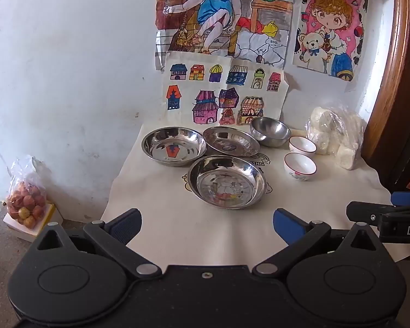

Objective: Organize plates and bowls

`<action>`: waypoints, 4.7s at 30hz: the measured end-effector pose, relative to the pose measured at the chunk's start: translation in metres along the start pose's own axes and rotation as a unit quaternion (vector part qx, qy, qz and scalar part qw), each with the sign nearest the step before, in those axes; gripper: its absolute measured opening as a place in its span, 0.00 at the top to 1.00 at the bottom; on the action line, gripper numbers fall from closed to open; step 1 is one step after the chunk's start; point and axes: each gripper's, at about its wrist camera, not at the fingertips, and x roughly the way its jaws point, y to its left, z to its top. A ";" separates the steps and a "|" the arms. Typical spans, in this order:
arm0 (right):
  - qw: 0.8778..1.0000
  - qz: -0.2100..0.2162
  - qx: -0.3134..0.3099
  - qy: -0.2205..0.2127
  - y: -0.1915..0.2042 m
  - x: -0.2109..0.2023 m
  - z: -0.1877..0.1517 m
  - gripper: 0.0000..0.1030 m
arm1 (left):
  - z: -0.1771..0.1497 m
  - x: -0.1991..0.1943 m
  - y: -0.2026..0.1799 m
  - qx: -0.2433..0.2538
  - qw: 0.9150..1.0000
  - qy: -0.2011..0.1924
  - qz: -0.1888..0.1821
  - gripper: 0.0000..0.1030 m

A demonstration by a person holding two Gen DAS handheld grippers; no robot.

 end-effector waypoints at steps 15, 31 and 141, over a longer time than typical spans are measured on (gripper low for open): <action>1.000 0.000 0.001 -0.002 -0.004 -0.002 0.003 0.00 | 0.000 0.000 0.000 0.005 1.000 -0.001 0.004 0.01; 1.000 -0.001 0.003 -0.002 -0.006 -0.003 0.003 0.00 | -0.004 0.003 0.001 0.004 1.000 0.003 0.004 0.01; 0.982 0.149 -0.065 0.100 -0.002 0.225 0.115 0.00 | 0.118 0.221 0.100 -0.109 0.976 0.152 0.112 0.01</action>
